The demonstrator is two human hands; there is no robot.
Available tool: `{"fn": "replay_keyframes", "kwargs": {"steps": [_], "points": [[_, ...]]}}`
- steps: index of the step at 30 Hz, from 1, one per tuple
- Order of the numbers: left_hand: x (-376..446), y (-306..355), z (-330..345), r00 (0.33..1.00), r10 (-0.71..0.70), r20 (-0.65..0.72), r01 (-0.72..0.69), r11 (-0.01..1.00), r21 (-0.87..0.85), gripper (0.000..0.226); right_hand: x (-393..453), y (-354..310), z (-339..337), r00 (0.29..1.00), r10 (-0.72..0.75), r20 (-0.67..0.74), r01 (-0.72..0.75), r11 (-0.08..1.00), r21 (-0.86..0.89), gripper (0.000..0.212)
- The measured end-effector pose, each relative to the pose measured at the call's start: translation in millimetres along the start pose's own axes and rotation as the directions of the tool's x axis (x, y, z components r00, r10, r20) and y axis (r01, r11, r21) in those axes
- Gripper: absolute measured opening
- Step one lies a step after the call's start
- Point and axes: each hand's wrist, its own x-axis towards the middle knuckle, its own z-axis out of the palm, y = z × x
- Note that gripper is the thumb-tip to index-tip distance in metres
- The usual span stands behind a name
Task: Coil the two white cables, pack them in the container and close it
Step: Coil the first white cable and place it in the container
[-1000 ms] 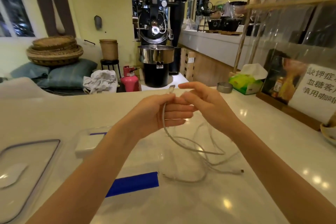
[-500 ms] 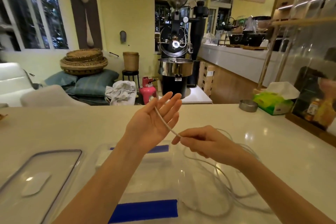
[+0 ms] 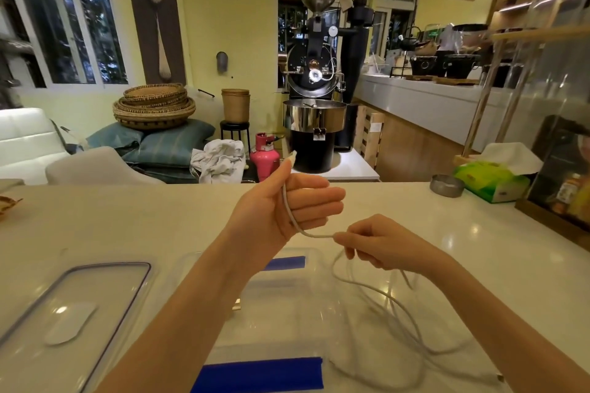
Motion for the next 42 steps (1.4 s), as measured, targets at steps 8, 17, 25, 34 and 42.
{"fn": "replay_keyframes", "kwargs": {"steps": [8, 17, 25, 34, 42], "points": [[-5, -11, 21, 0.997, 0.056, 0.049, -0.068, 0.955, 0.289, 0.056, 17, -33, -4, 0.909, -0.175, -0.378, 0.208, 0.977, 0.049, 0.026], [16, -33, 2, 0.982, -0.019, -0.187, 0.072, 0.957, 0.280, 0.044, -1, -51, 21, 0.801, -0.431, -0.416, 0.402, 0.902, -0.160, 0.022], [20, -11, -20, 0.979, -0.118, -0.169, 0.068, 0.959, -0.277, 0.051, -4, -31, 56, 0.717, -0.684, -0.134, 0.452, 0.603, -0.657, 0.017], [10, 3, -12, 0.997, -0.047, -0.067, 0.031, 0.976, -0.217, 0.050, -3, -36, 37, 0.931, -0.357, 0.071, 0.353, 0.834, -0.424, 0.029], [-6, 8, 0, 0.966, -0.226, 0.125, 0.166, 0.916, 0.366, 0.050, 19, -19, 4, 0.952, -0.292, -0.086, 0.249, 0.909, -0.335, 0.023]]}}
